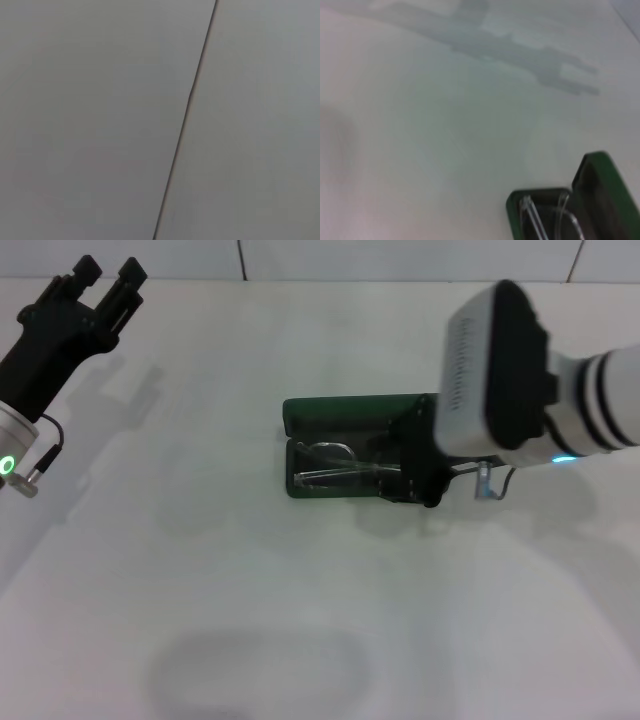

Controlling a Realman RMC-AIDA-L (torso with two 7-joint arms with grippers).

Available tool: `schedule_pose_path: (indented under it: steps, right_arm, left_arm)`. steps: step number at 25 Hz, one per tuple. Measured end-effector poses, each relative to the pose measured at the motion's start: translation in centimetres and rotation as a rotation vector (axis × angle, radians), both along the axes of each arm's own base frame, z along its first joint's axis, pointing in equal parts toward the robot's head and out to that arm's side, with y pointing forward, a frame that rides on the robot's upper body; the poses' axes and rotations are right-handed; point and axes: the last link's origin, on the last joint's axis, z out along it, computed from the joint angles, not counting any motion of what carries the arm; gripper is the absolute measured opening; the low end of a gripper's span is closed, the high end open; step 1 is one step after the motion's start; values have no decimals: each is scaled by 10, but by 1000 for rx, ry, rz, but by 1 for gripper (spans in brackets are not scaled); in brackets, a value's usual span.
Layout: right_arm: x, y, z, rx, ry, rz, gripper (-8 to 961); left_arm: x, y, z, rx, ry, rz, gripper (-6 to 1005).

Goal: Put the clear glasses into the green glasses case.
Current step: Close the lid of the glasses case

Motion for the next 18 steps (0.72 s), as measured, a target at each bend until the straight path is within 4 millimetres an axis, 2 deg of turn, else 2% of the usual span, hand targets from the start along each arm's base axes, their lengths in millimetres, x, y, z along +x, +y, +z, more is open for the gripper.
schedule_pose_path:
  steps: [5, 9, 13, 16, 18]
  right_arm:
    - [22, -6, 22, 2, 150, -11, 407]
    - [38, -12, 48, -40, 359, -22, 407]
    - [69, -12, 72, -21, 585, -48, 407]
    - [92, -9, 79, 31, 721, -60, 407]
    - [101, -9, 76, 59, 764, -53, 407]
  left_arm:
    - [1, -3, -5, 28, 31, 0, 645]
    - [1, -9, -12, 62, 58, 1, 645]
    - [2, -12, -13, 72, 57, -10, 646]
    - [1, -14, -13, 79, 61, -9, 646]
    - [2, -16, -13, 97, 69, -16, 647]
